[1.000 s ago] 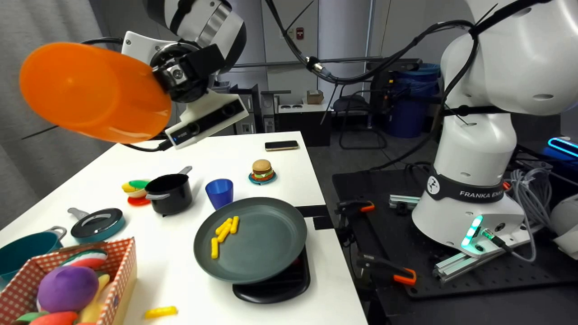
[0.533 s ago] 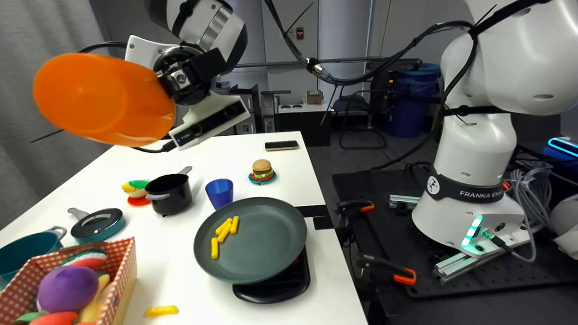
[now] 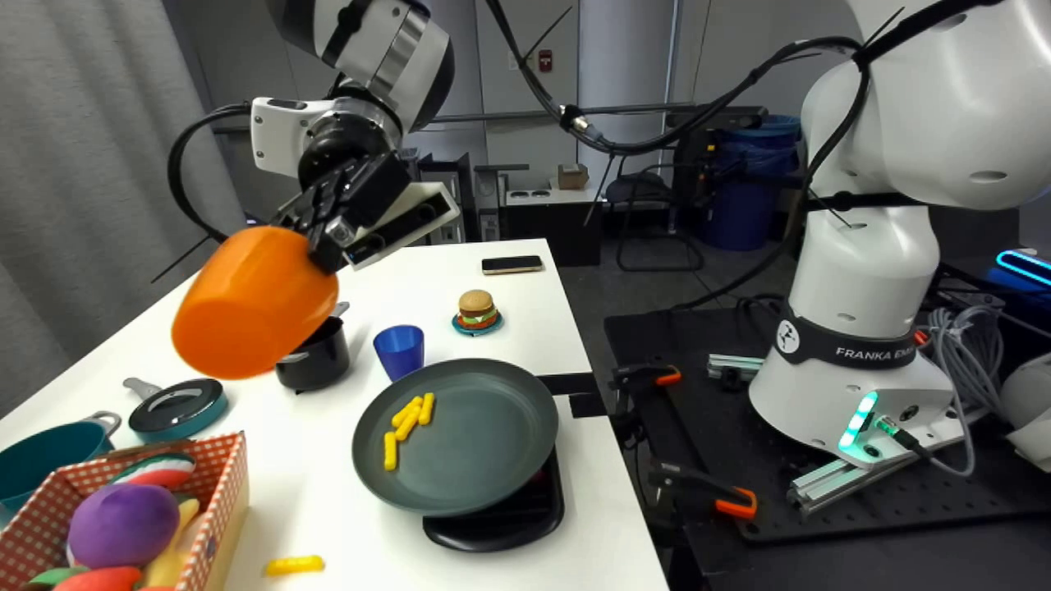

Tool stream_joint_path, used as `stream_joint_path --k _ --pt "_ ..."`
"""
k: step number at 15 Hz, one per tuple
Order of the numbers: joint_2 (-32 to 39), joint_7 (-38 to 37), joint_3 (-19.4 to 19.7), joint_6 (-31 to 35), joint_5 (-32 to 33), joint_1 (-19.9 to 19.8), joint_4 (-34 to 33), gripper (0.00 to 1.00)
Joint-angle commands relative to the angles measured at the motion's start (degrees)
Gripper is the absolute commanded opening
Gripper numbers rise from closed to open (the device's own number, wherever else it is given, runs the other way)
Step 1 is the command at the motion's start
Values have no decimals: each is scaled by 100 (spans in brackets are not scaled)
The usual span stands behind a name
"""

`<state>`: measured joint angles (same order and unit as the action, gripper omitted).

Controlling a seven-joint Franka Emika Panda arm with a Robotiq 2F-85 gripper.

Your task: Pour the things in the orange cup onto the plate

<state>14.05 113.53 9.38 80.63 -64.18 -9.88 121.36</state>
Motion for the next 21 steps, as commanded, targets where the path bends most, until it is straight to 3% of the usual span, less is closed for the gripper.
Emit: stream_joint_path --k 1,2,4,7,10,16,21 --pt "-253 -446 83 828 595 91 58 1" --pt "-825 -754 -163 1502 481 438 656 1" --pt "-1108 -1145 -389 2240 516 679 956 1" --pt "-1430 -1970 -902 3323 686 1153 1239 1" --pt "-1626 -2954 -1314 4116 1251 1477 1318 1" --pt "-1880 -4966 -1614 4873 3235 1635 1385 1" --pt "-1720 -6737 -1663 4836 5180 1644 1269 1"
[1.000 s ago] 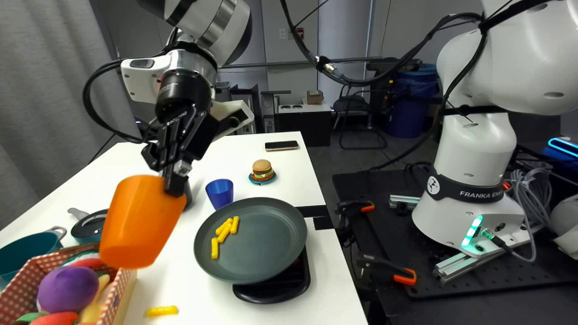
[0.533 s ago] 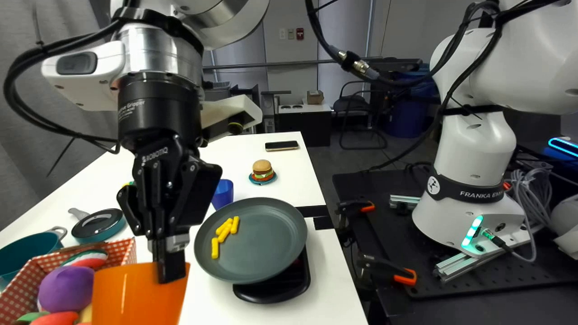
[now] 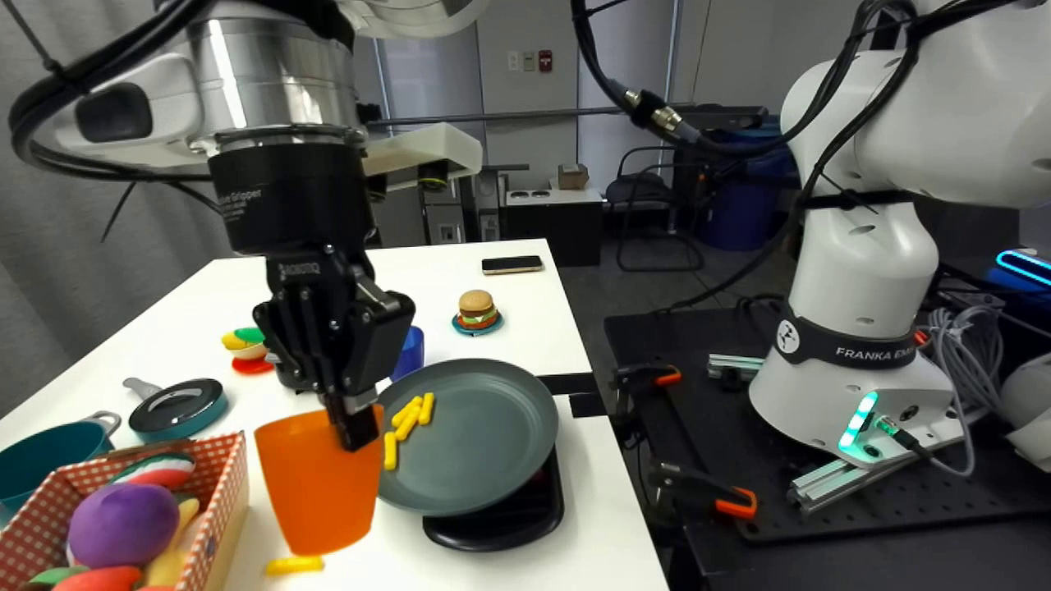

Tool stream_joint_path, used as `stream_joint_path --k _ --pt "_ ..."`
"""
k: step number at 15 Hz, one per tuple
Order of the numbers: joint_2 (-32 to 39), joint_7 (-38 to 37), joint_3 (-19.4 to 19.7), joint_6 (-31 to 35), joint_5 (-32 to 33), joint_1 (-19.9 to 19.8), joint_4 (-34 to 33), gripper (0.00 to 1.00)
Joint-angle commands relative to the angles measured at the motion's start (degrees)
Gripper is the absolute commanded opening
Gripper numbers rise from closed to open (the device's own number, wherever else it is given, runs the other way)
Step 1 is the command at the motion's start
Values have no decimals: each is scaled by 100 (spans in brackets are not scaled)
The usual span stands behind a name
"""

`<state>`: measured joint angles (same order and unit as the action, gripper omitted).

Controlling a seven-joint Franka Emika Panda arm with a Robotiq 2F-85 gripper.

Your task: Pour the things in the orange cup onto the plate

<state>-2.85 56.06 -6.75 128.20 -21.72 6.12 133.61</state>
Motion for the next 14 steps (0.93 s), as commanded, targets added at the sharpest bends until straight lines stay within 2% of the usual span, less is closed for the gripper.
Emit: stream_joint_path --k 1,3,5,14 --pt "42 -1352 -62 20 1329 46 -5 1" --pt "210 -1975 -78 -120 1995 55 -127 1" --pt "396 -2292 -78 -220 2322 76 -236 1" --pt "1397 -2351 -123 -257 2345 42 -943 1"
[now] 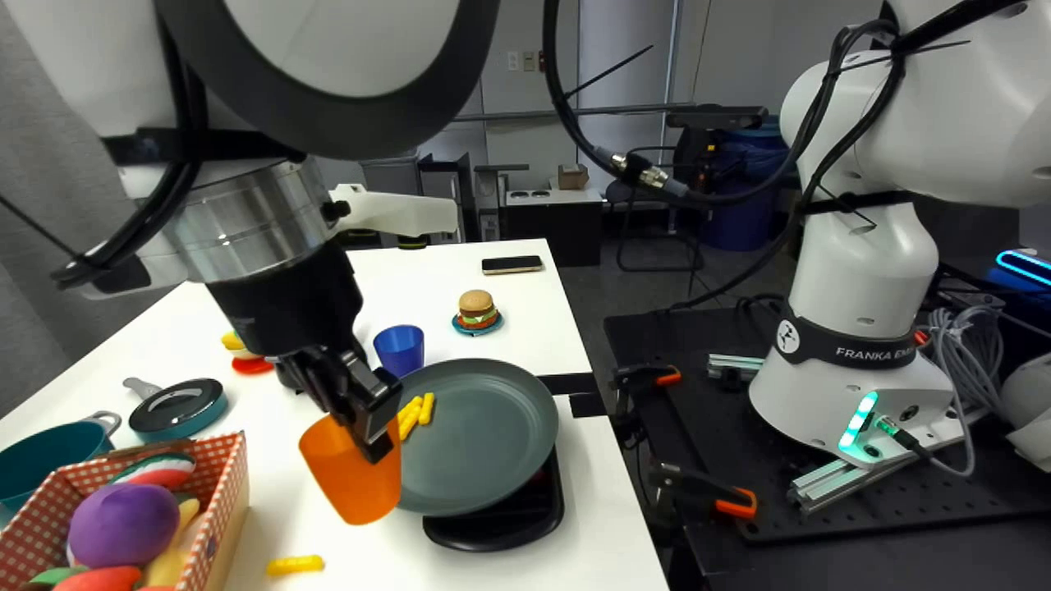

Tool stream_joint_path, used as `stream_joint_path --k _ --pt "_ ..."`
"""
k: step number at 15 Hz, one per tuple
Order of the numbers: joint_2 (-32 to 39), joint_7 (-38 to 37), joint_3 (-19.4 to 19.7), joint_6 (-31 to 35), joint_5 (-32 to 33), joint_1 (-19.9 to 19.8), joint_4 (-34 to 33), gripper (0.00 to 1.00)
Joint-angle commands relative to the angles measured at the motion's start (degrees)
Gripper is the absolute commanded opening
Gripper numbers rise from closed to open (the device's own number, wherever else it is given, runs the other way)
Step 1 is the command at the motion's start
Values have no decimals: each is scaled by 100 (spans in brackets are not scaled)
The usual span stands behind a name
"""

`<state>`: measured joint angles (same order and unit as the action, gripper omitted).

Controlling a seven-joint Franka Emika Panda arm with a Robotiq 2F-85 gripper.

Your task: Pour the things in the orange cup onto the plate

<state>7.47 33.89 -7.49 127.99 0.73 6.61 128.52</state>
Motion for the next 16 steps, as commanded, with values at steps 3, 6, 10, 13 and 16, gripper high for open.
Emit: stream_joint_path --k 3,6,10,13,16 --pt "697 -84 -91 -279 55 -23 -700 1" --pt "1022 -25 -162 -296 -13 -47 -931 1" --pt "1409 -5 -246 -318 -11 -71 -1221 1" --pt "1629 12 -300 -336 -47 -99 -1403 1" --pt "1811 36 -346 -383 -86 -128 -1556 1"
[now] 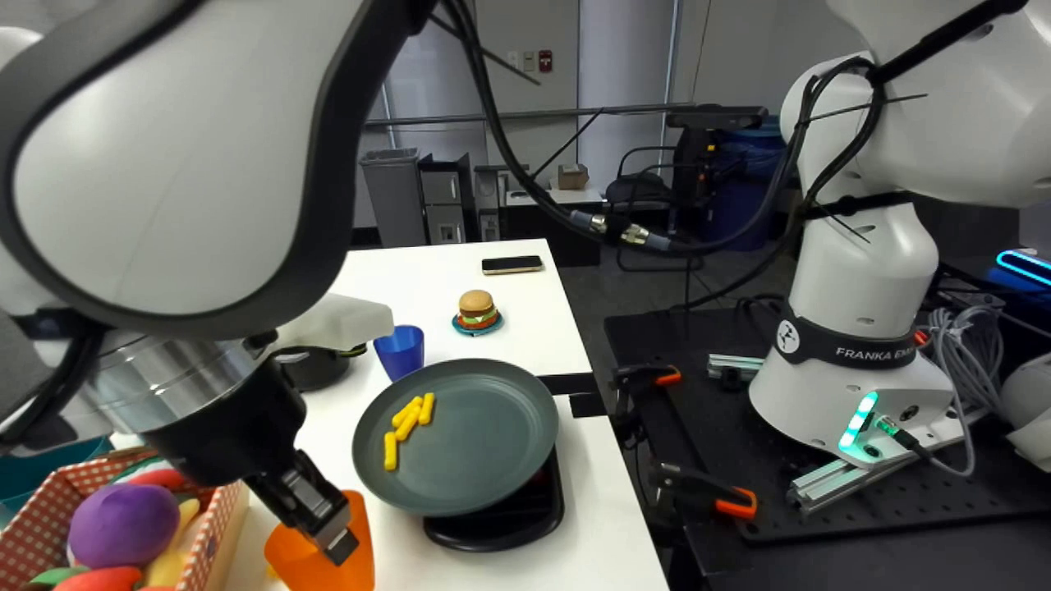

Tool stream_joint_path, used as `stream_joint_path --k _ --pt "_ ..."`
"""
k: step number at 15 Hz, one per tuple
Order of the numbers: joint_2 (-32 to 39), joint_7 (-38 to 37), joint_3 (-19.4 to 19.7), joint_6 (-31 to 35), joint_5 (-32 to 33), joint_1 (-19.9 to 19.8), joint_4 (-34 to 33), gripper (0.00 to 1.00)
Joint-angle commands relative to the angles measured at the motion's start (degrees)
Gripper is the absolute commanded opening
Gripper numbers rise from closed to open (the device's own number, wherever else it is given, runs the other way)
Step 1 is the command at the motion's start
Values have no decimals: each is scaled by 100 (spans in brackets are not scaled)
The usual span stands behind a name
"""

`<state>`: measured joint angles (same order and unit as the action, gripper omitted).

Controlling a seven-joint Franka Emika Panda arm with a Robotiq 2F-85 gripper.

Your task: Pour the things in the orange cup onto the plate

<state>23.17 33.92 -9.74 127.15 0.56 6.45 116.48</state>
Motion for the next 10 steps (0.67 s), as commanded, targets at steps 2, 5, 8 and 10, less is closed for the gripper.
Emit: stream_joint_path --k 2,5,8,10 --pt "360 50 -144 -352 -99 -127 -445 1" --pt "559 107 -189 -438 -147 -149 -570 1" --pt "726 96 -224 -520 -124 -130 -666 1" --pt "797 70 -241 -564 -91 -114 -720 1"
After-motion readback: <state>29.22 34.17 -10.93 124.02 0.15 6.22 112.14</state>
